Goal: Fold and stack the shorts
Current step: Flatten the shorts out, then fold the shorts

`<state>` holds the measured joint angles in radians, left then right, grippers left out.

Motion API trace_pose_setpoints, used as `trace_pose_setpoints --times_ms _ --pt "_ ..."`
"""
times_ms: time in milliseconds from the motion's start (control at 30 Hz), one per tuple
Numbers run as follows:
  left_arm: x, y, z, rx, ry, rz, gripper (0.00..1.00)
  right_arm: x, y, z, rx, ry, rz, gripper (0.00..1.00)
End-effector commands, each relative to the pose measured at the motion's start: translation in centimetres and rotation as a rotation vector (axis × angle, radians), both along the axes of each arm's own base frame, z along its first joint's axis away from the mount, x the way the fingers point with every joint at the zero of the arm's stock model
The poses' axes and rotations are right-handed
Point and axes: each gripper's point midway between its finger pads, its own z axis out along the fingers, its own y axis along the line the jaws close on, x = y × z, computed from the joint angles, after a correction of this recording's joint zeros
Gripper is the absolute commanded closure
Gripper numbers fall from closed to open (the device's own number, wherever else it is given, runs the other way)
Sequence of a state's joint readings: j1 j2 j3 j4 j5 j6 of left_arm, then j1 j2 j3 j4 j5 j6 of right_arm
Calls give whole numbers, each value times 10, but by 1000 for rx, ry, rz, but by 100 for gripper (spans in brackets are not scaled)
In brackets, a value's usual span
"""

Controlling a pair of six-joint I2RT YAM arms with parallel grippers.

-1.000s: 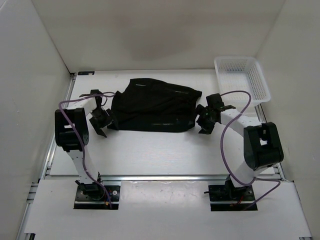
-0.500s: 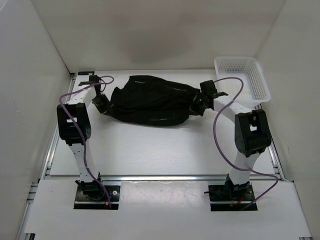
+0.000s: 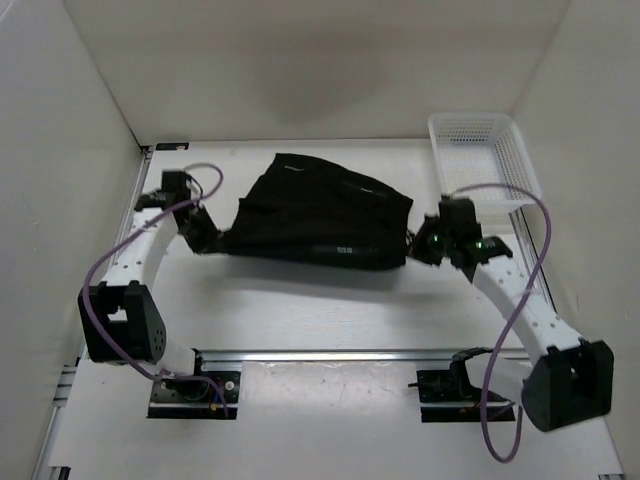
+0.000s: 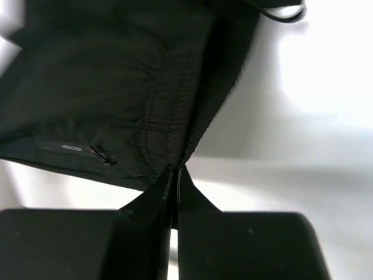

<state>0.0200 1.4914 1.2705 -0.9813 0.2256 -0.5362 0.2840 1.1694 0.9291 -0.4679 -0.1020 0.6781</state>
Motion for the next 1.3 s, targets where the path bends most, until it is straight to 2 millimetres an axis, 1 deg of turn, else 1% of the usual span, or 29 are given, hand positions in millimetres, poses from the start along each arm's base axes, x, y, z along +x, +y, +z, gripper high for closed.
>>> trace_pose_setpoints --times_ms 0,33,67,100,133,167,200,233,267,300,367,400,433,467,500,533,567,633,667,700,733,767,800,867,900,933,1033,1133,1267 --pt "-62 -6 -52 -29 179 2 84 -72 -20 -66 -104 196 -6 96" --pt "-73 -10 -52 -38 175 -11 74 -92 -25 -77 -101 219 -22 90" --pt "-88 -13 -61 -52 210 -15 45 -109 -29 -85 -115 260 -29 67" --pt "-93 -17 -61 -64 207 -28 33 -117 -32 -82 -100 242 -39 57" --pt "-92 -19 -52 -74 169 -33 25 -124 -34 -82 -96 247 -46 46" --pt "-95 -19 -47 -74 167 -33 17 -128 -37 -79 -94 245 -65 29" --pt "-92 -19 -38 -76 144 -26 15 -134 -43 -73 -103 229 -76 26" --pt "-84 -16 -32 -55 116 -19 14 -132 -46 -67 -110 208 -89 26" --pt "-68 -14 -13 -43 51 -16 14 -127 -52 -60 -133 177 -117 26" --pt "-59 -11 -3 -30 13 -11 14 -119 -53 -45 -137 129 -125 28" --pt "-40 -10 -1 5 14 -32 25 -106 -57 -37 -176 105 -139 36" --pt "-21 -12 16 22 -38 -61 33 -100 -58 -40 -212 138 -137 46" --pt "-14 -14 17 32 -28 -67 40 -88 -57 -29 -226 110 -128 51" --pt "-6 -17 4 64 16 -97 50 -80 -54 -36 -245 153 -124 58" --pt "7 -18 12 82 3 -98 50 -76 -53 -37 -257 167 -116 68" --pt "7 -18 9 99 31 -102 50 -73 -51 -38 -258 183 -121 70" --pt "4 -15 1 117 67 -97 50 -72 -48 -38 -238 201 -112 70" --pt "-14 -15 -10 122 111 -80 40 -80 -34 -42 -158 231 -85 57" --pt "-22 -13 -15 128 118 -62 38 -85 -29 -40 -108 224 -85 49" --pt "-30 -13 -12 120 91 -45 38 -97 -26 -54 -81 264 -79 33" --pt "-58 -11 -36 115 175 -15 37 -106 -23 -59 -51 288 -73 27" --pt "-70 -11 -45 110 199 6 35 -116 -16 -60 -1 303 -57 24" --pt "-98 -13 -62 88 258 16 35 -130 -16 -76 22 364 -77 21" --pt "-118 -15 -76 65 308 71 31 -144 -13 -83 68 397 -81 20" --pt "-127 -14 -79 59 312 92 30 -153 -11 -88 95 436 -97 20" --pt "-139 -15 -89 52 347 132 30 -163 -14 -98 96 459 -112 20" --pt "-144 -17 -90 50 339 163 19 -174 -14 -103 130 469 -125 20" --pt "-148 -12 -103 87 382 194 15 -178 -13 -108 151 478 -140 20" --pt "-157 -23 -123 90 459 164 15 -177 -11 -109 159 479 -134 20"
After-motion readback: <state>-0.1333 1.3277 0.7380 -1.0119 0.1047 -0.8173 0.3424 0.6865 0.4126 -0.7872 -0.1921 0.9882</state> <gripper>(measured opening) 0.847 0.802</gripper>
